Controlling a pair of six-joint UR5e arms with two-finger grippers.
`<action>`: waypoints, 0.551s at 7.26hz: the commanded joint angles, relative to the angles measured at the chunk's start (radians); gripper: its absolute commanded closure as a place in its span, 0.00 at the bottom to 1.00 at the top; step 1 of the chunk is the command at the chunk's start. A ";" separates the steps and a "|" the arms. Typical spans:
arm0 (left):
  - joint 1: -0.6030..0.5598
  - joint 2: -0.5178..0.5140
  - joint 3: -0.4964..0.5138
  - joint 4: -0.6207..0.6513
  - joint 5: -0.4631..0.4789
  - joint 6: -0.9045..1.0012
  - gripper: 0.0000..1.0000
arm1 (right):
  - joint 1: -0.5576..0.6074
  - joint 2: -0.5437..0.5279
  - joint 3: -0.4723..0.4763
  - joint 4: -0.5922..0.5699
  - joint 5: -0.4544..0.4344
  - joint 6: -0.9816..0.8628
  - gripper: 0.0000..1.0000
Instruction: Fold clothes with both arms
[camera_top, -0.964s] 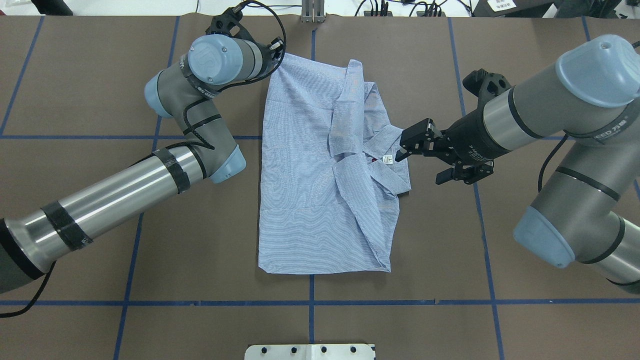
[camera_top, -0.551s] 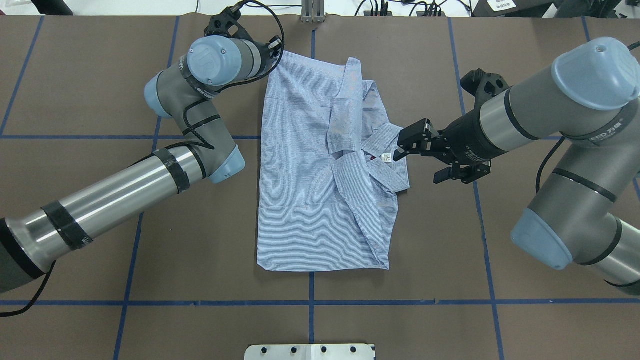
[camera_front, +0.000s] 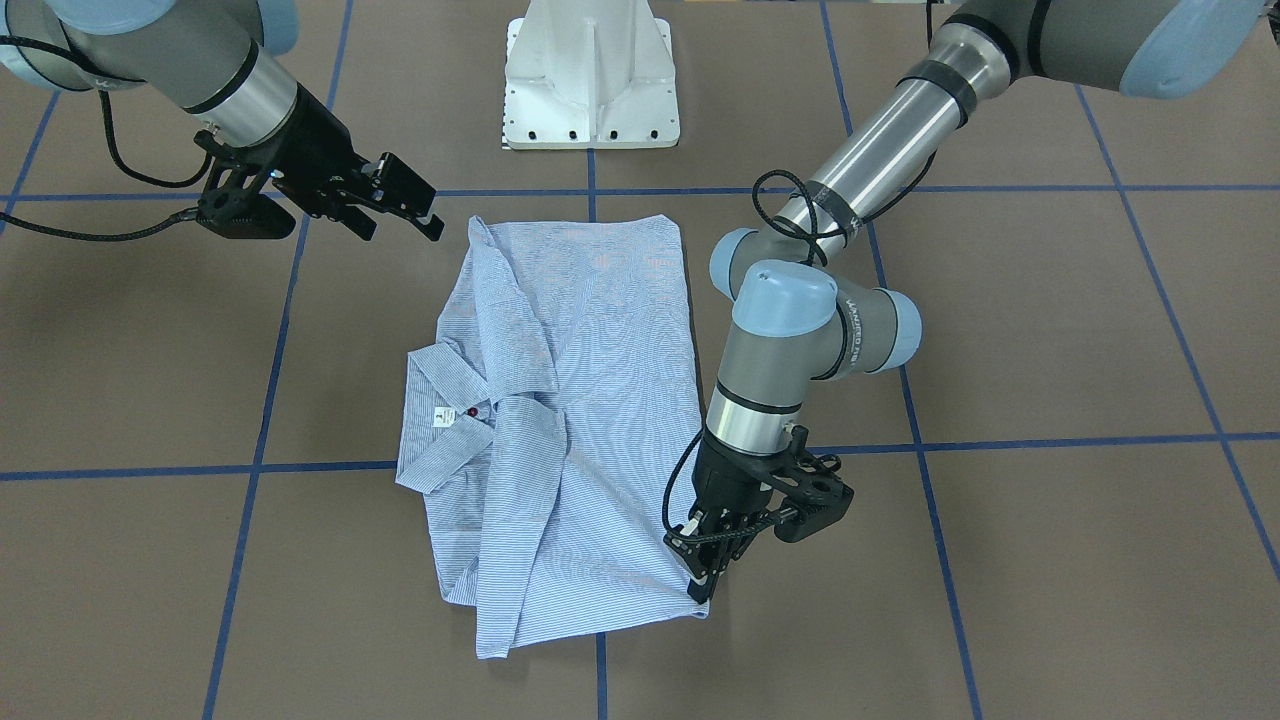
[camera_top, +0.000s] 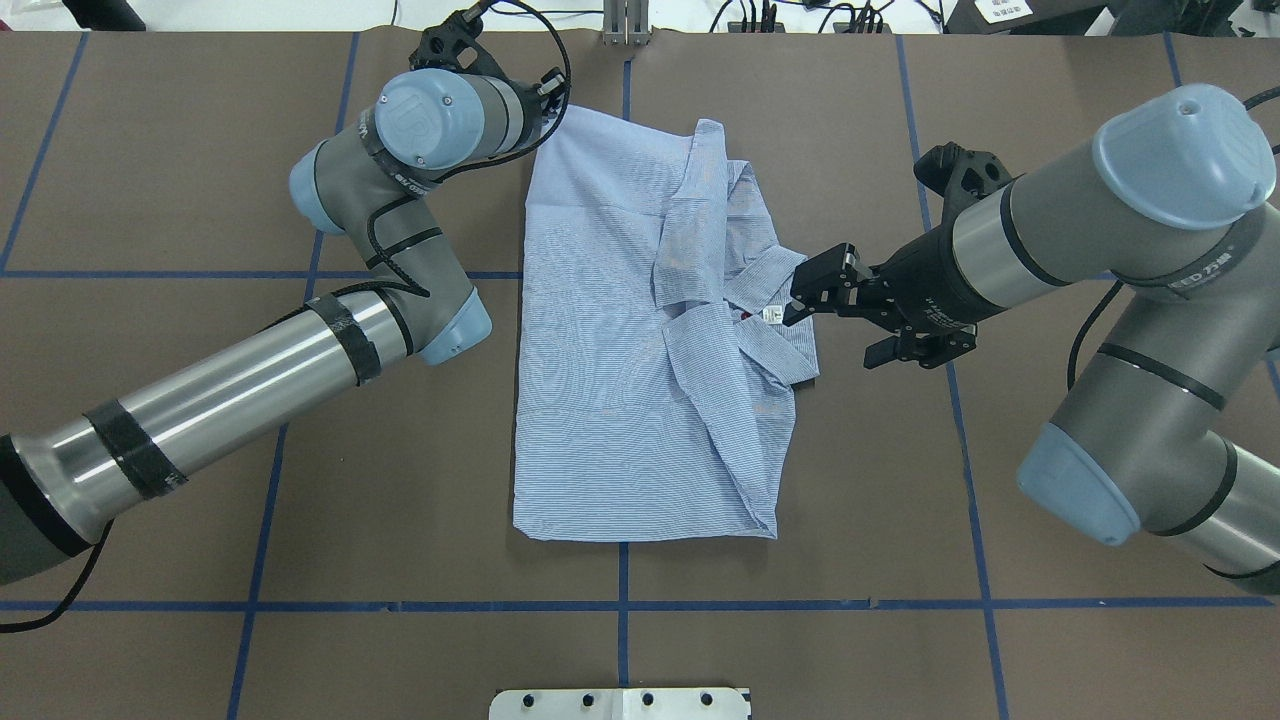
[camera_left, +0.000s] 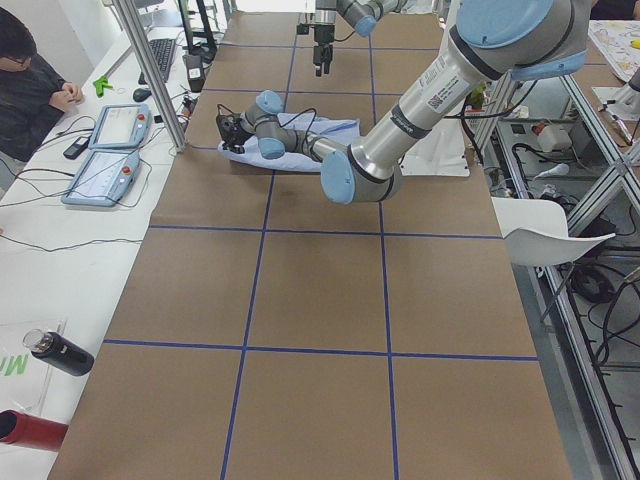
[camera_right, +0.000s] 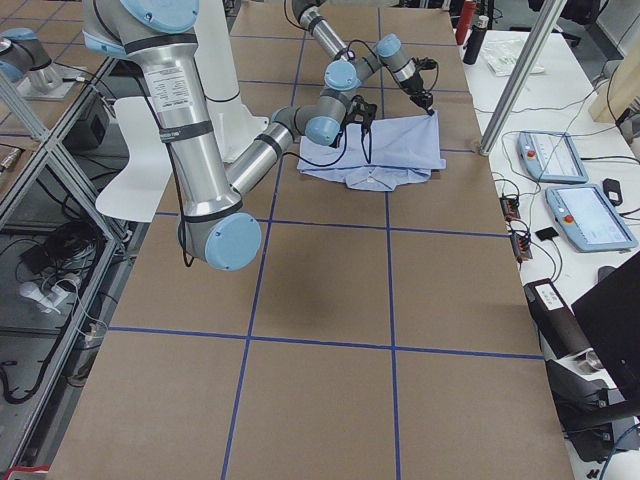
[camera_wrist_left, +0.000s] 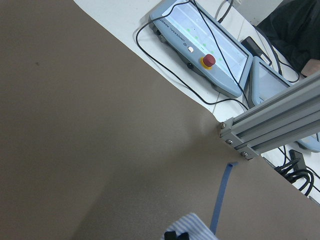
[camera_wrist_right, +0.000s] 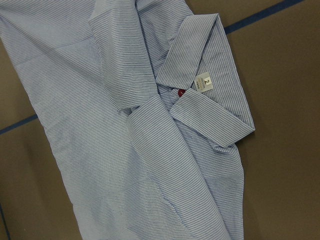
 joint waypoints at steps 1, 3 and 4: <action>-0.005 0.001 -0.030 0.008 -0.012 0.023 0.00 | -0.019 0.019 -0.036 -0.006 -0.026 -0.123 0.00; -0.005 0.150 -0.207 0.021 -0.091 0.023 0.00 | -0.088 0.084 -0.120 -0.014 -0.154 -0.188 0.00; -0.003 0.256 -0.322 0.021 -0.115 0.028 0.00 | -0.099 0.123 -0.157 -0.063 -0.188 -0.275 0.00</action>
